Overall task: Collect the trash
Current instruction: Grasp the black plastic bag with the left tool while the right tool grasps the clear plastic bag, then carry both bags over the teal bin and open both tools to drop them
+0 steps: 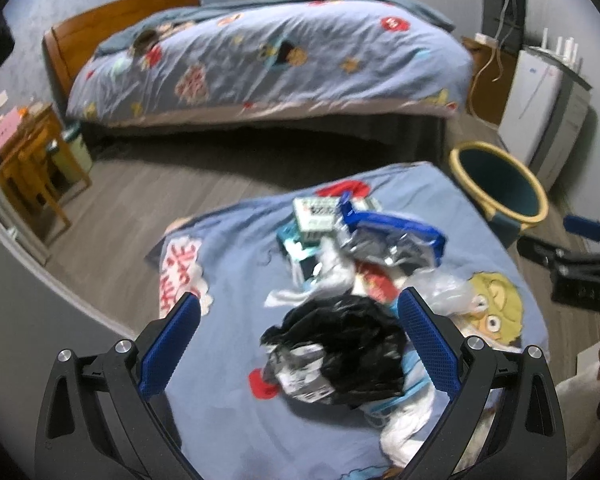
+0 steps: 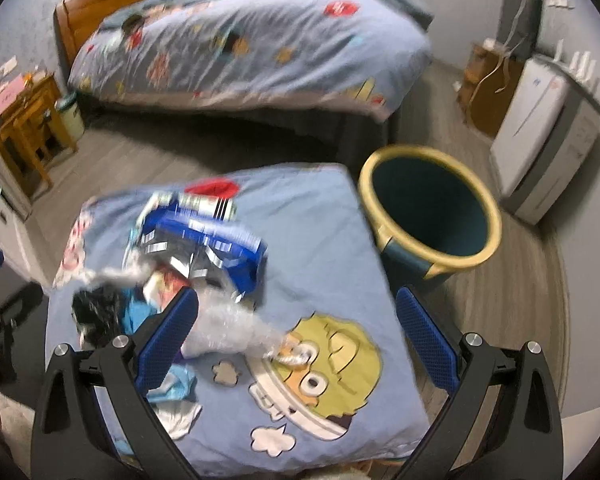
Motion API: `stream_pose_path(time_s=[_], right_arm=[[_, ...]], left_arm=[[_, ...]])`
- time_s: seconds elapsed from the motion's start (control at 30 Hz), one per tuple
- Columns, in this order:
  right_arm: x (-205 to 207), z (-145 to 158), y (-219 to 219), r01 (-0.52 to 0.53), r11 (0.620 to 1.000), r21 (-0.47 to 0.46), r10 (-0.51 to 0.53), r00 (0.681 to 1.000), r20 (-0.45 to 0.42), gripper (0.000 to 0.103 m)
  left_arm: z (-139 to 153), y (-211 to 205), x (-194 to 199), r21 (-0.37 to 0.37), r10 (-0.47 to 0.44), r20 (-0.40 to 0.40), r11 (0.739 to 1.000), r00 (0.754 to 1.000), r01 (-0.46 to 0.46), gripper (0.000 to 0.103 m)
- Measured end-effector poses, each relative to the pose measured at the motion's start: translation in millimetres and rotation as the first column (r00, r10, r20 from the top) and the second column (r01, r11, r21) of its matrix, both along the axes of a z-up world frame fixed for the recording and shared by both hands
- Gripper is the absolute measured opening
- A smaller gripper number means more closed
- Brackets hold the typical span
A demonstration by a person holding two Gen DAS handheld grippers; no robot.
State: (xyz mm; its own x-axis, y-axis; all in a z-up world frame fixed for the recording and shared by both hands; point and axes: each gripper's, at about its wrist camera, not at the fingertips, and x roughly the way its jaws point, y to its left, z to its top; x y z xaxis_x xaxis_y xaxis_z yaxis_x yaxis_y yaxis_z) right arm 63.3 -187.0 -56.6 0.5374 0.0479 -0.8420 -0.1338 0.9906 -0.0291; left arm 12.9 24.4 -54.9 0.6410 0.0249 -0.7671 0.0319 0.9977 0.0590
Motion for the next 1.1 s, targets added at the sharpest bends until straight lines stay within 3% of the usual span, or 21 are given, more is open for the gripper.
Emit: stream_pose_path(time_s=[0.13, 0.2, 0.4, 0.53, 0.57, 0.7, 0.77, 0.83, 1.03, 1.1], right_arm=[[4.6, -32.6, 15.7, -0.074, 0.996, -0.040, 0.069, 0.993, -0.094, 0.094], [10.0, -49.4, 22.0, -0.115, 0.992, -0.049, 0.107, 0.984, -0.146, 0.078], [25.4, -80.2, 24.8, -0.156, 0.988, -0.010, 0.149, 0.960, -0.236, 0.054], [33.3, -85.6, 27.1, -0.166, 0.986, 0.024, 0.167, 0.953, -0.251, 0.033], [34.8, -84.8, 26.9, -0.167, 0.985, 0.034, 0.170, 0.952, -0.253, 0.022], [36.1, -80.4, 28.1, -0.175, 0.983, 0.053, 0.183, 0.950, -0.254, 0.006], [36.9, -73.9, 26.2, -0.168, 0.983, 0.070, 0.180, 0.952, -0.248, 0.004], [38.9, -65.8, 23.5, -0.154, 0.984, 0.094, 0.172, 0.957, -0.235, 0.002], [41.2, -34.5, 9.8, -0.106, 0.976, 0.192, 0.141, 0.973, -0.182, 0.000], [43.3, -22.0, 3.0, -0.093, 0.973, 0.210, 0.127, 0.980, -0.153, 0.000]], left_arm=[[-19.9, 5.8, 6.7, -0.007, -0.006, -0.093, 1.000, 0.996, 0.006, 0.096], [-29.4, 0.7, 4.3, -0.005, -0.037, -0.130, 0.999, 0.991, 0.036, 0.096], [-50.4, -17.1, 6.7, 0.032, -0.107, -0.201, 0.993, 0.974, 0.116, 0.092], [-58.9, -18.7, 16.1, 0.023, -0.112, -0.224, 0.992, 0.968, 0.120, 0.073], [-61.3, -19.0, 18.5, 0.011, -0.117, -0.229, 0.992, 0.966, 0.123, 0.068], [-65.8, -25.1, 20.9, 0.006, -0.151, -0.254, 0.988, 0.956, 0.157, 0.025], [-61.0, -26.1, 19.5, 0.014, -0.155, -0.239, 0.987, 0.959, 0.163, 0.012], [-51.7, -22.9, 17.3, -0.006, -0.152, -0.217, 0.988, 0.964, 0.154, 0.007], [-14.5, -16.3, 8.8, 0.015, -0.129, -0.112, 0.991, 0.985, 0.132, 0.003], [2.6, -11.9, 7.7, -0.020, -0.113, -0.061, 0.994, 0.992, 0.112, 0.003]])
